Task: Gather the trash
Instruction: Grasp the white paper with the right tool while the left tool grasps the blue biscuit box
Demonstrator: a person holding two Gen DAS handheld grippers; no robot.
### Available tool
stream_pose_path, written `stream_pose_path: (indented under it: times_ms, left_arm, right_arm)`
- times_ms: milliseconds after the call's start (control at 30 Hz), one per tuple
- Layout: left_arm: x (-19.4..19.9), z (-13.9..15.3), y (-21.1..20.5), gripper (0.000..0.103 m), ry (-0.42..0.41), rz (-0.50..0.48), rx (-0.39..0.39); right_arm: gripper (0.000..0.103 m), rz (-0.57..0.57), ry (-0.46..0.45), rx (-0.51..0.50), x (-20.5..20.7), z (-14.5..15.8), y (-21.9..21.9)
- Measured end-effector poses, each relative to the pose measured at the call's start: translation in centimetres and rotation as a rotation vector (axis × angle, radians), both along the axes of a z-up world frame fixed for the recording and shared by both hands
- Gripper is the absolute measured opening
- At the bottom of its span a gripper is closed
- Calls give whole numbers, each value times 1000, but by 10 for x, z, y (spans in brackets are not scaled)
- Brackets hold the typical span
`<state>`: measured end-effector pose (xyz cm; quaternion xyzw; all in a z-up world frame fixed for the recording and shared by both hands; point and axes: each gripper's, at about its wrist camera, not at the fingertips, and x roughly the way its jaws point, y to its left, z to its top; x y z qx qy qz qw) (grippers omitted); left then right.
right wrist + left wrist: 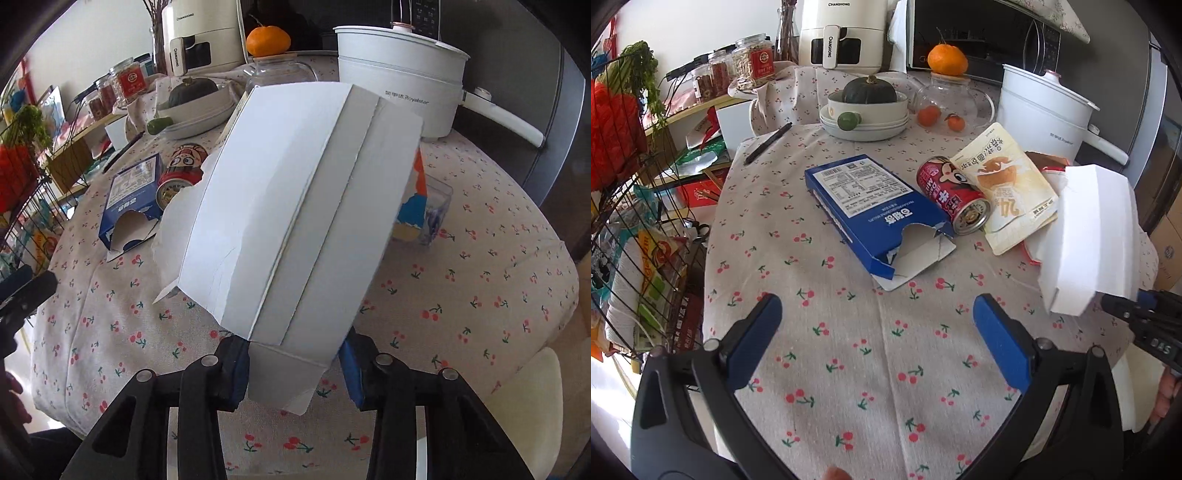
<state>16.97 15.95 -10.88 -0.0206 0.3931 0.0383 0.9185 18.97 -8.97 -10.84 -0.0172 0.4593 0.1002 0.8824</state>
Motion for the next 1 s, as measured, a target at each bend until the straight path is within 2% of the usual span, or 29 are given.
stream_pose_path:
  times_ms: [267, 367, 433, 533, 567, 633, 800, 1000]
  left_arm:
    - [46, -22, -5, 102, 37, 73, 44]
    - [55, -27, -8, 91, 36, 88, 54]
    - [61, -31, -9, 71, 48, 108, 48]
    - [66, -36, -2, 53, 69, 146, 6]
    - [67, -37, 2, 50, 77, 158, -13]
    - [67, -37, 7, 36, 74, 176, -51]
    - [60, -34, 11, 30, 66, 179, -81]
    - [37, -21, 16, 26, 48, 121, -91]
  right_arm:
    - [40, 8, -45, 40, -26, 37, -43]
    - [40, 9, -50, 57, -32, 47, -53]
    - [40, 10, -61, 68, -36, 54, -59]
    - [40, 7, -81, 81, -43, 65, -72]
    - [40, 5, -87, 82, -44, 67, -75]
    - [40, -1, -96, 81, -47, 70, -81]
    - [40, -30, -96, 75, -54, 72, -101]
    - [40, -79, -103, 93, -63, 80, -128]
